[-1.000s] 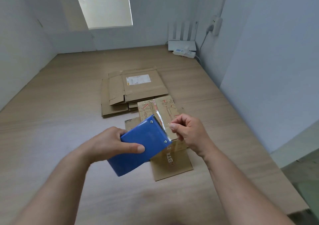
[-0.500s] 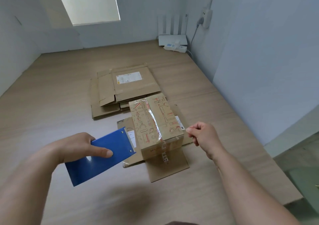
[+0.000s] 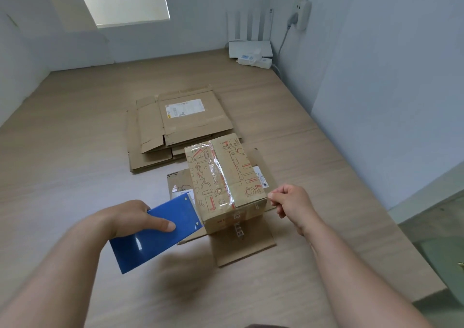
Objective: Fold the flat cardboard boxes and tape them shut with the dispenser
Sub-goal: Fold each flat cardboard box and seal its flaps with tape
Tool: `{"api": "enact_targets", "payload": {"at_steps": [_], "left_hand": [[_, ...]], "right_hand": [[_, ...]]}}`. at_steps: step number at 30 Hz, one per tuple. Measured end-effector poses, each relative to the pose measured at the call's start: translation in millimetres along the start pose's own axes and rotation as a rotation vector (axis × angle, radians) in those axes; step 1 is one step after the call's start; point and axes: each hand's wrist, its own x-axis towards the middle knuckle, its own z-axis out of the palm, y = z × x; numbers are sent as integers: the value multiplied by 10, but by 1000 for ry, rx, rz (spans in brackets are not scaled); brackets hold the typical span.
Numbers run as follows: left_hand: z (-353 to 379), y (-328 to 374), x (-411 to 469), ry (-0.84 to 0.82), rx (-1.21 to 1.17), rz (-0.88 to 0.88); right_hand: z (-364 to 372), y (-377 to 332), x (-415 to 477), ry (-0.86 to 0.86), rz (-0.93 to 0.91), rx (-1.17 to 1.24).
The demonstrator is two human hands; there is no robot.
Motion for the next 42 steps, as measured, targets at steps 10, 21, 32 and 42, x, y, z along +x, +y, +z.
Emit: {"api": "enact_targets", "payload": {"at_steps": [10, 21, 32, 42], "left_hand": [[43, 2, 58, -23, -31, -18], [-17, -69, -9, -28, -28, 6], [-87, -68, -83, -38, 13, -3], [144, 82, -7, 269, 462, -111]], "right_hand": [[65, 226, 39, 162, 167, -242], [519, 93, -99, 59, -108, -351], [500, 66, -59, 42, -65, -396], [489, 30, -86, 37, -47, -390]]}}
